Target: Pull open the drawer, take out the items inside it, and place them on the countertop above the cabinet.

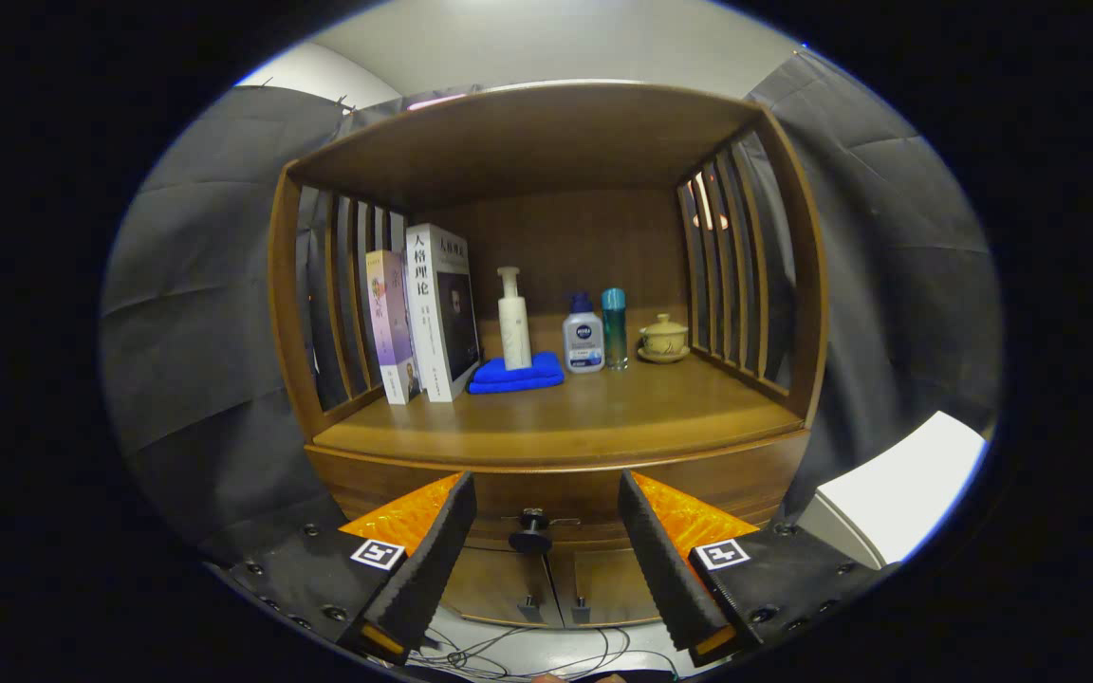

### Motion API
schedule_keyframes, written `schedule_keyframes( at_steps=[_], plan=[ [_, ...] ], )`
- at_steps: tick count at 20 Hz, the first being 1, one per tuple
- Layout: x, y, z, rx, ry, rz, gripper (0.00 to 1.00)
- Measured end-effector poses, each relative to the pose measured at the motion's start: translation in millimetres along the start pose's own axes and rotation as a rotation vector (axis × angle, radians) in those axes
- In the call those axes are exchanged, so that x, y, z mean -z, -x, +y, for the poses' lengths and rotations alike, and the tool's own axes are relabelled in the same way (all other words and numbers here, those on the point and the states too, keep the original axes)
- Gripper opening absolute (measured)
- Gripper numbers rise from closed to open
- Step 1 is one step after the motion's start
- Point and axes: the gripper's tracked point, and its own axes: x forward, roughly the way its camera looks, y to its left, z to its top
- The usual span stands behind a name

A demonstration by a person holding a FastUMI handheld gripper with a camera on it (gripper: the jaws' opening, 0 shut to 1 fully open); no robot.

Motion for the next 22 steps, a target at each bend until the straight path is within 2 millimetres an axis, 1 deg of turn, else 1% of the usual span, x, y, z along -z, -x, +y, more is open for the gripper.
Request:
schedule_keyframes(
  at_steps=[1, 2, 8, 11, 13, 17, 20, 21, 22],
  plan=[
    [7.4, -9.8, 4.7, -0.007, -0.007, 0.014, 0.96],
    [13.5, -15.3, 7.4, -0.01, -0.013, 0.021, 0.95],
    [45.4, -49.5, 10.1, 0.011, -0.016, 0.046, 0.95],
    [68.4, -61.6, 10.5, 0.014, -0.01, 0.07, 0.95],
    [79.2, -70.7, 10.9, 0.024, 0.009, 0.082, 0.88],
    [94.0, -88.8, 10.1, 0.051, 0.054, 0.096, 0.72],
    [99.1, -100.9, 8.9, 0.077, 0.086, 0.097, 0.6],
    [102.3, -102.3, 9.2, 0.08, 0.092, 0.1, 0.57],
    [99.6, -98.3, 7.0, 0.086, 0.089, 0.092, 0.54]
  ],
)
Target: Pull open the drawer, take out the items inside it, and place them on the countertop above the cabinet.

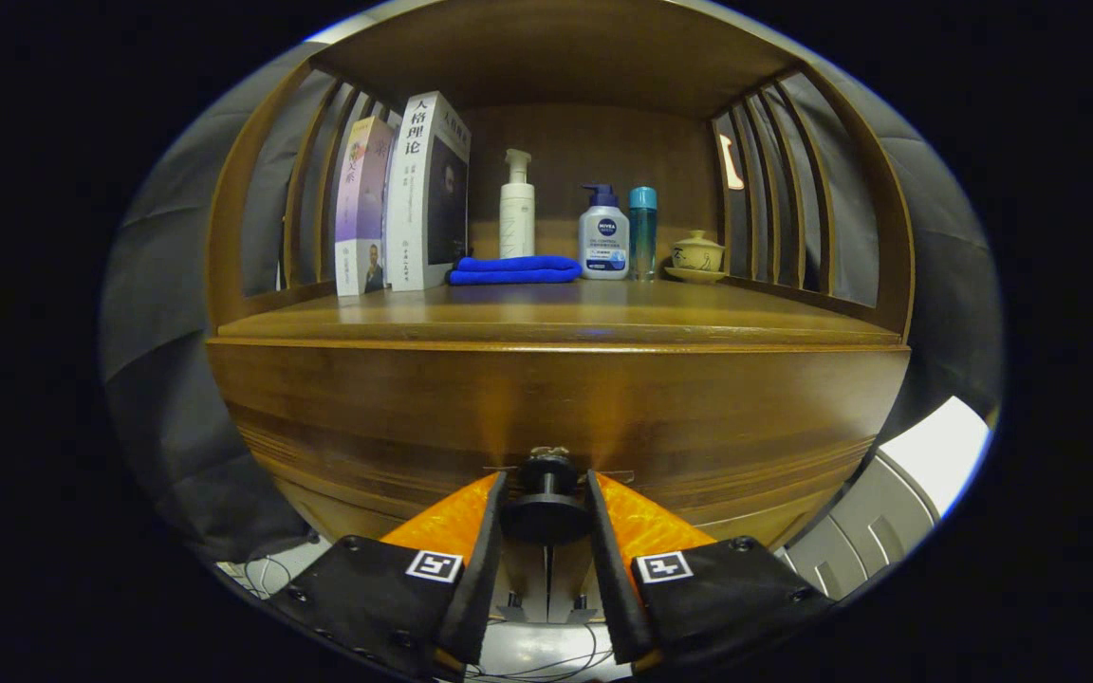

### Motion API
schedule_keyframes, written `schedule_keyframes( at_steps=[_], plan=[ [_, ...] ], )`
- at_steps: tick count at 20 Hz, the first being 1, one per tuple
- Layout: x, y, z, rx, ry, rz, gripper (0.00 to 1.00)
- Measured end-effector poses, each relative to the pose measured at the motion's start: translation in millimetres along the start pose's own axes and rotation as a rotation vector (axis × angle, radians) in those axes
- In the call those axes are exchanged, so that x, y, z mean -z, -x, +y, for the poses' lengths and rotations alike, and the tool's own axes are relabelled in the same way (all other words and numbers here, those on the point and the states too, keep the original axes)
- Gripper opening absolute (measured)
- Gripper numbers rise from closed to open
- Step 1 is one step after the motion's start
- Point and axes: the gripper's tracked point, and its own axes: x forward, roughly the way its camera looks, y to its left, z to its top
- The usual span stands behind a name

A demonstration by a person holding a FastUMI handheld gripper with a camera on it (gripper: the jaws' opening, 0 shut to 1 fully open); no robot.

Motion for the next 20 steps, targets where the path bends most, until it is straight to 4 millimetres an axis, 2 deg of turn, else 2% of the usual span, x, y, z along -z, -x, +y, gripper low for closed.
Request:
schedule_keyframes(
  at_steps=[4, 6, 13, 20],
  plan=[
    [2.0, -5.7, 0.8, -0.002, -0.032, 0.008, 0.4],
    [3.8, -1.3, 0.8, -0.013, -0.031, 0.01, 0.26],
    [3.4, -0.2, 1.0, -0.021, -0.037, 0.024, 0.25],
    [13.5, 29.8, -2.8, -0.033, -0.024, 0.033, 0.25]
  ],
)
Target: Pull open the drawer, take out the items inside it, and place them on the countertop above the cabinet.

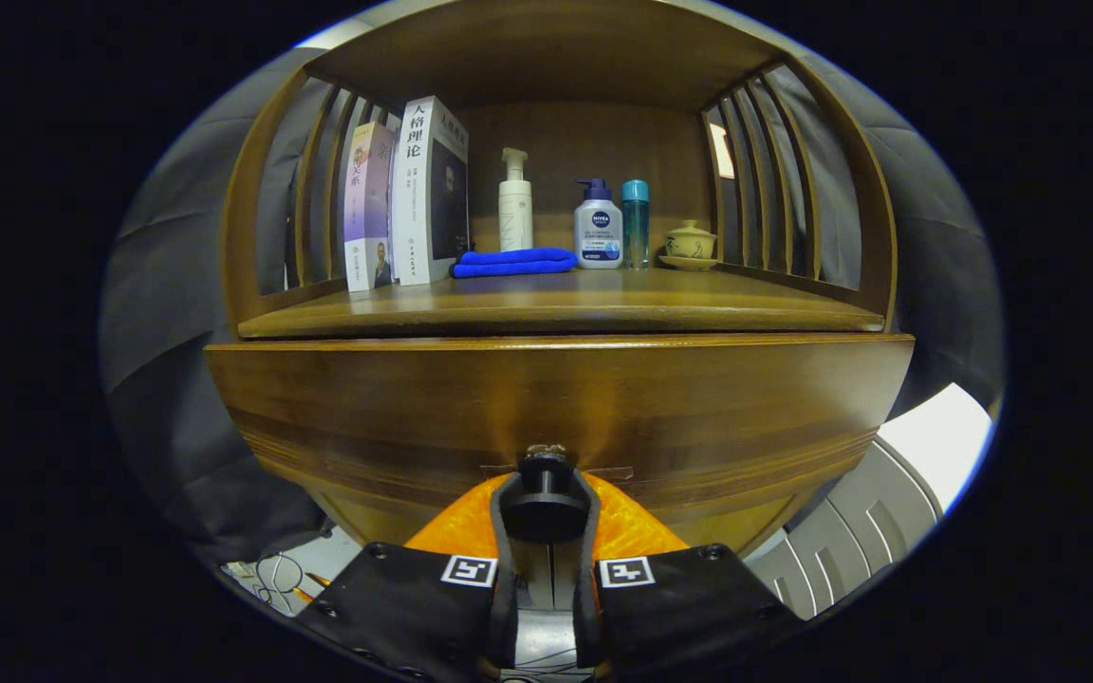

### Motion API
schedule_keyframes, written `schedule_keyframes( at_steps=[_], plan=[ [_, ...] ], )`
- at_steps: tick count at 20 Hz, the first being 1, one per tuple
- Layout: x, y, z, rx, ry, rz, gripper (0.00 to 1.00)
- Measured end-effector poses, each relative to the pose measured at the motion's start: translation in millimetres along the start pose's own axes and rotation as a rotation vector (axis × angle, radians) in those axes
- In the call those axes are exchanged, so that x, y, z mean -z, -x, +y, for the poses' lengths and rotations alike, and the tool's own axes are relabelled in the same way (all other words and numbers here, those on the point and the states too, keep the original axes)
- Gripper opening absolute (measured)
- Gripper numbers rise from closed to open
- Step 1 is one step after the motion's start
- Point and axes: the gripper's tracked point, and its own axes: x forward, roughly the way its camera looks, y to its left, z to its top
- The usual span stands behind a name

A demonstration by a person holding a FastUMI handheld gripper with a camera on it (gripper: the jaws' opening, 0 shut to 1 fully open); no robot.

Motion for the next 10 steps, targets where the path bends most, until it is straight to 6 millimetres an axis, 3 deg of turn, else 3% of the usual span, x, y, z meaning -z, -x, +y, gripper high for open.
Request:
schedule_keyframes(
  at_steps=[10],
  plan=[
    [27.3, 73.2, 0.9, -0.021, 0.027, 0.005, 0.25]
  ],
)
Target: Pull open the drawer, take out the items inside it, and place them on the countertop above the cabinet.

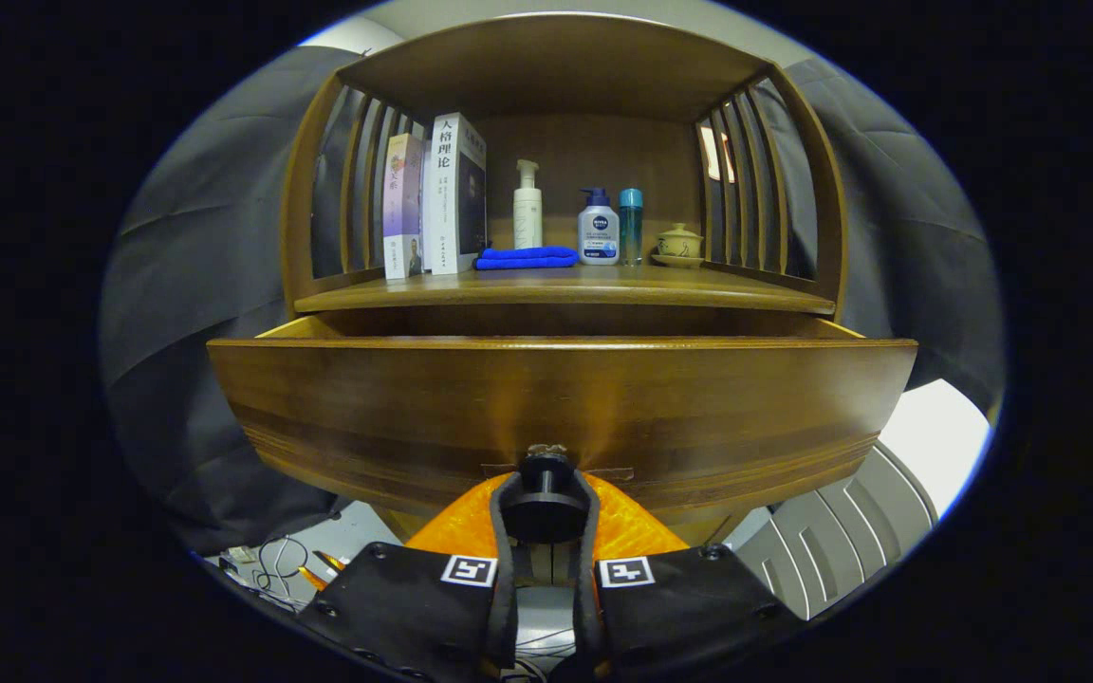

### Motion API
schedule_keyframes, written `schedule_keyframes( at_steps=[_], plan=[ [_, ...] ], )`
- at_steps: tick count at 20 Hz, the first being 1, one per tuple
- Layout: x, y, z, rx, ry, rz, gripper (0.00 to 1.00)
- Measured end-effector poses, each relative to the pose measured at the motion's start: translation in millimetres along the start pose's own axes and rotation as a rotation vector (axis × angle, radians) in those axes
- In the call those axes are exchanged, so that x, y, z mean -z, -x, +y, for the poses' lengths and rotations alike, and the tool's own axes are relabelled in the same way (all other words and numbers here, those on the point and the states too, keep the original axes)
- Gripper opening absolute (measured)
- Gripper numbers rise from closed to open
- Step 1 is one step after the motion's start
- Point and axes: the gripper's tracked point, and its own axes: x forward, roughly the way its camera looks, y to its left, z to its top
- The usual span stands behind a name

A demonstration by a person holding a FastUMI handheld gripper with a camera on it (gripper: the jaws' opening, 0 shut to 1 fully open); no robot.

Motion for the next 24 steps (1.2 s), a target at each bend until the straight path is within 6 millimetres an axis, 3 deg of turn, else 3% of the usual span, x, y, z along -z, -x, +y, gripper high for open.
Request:
schedule_keyframes(
  at_steps=[7, 15, 19, 24],
  plan=[
    [23.2, 40.3, 3.2, -0.028, -0.004, 0.012, 0.25],
    [29.9, 49.2, 3.8, -0.058, -0.008, 0.05, 0.28],
    [27.8, 60.4, 2.9, -0.094, -0.05, 0.083, 0.52],
    [6.2, 93.6, -15.9, -0.098, -0.02, 0.041, 0.85]
  ],
)
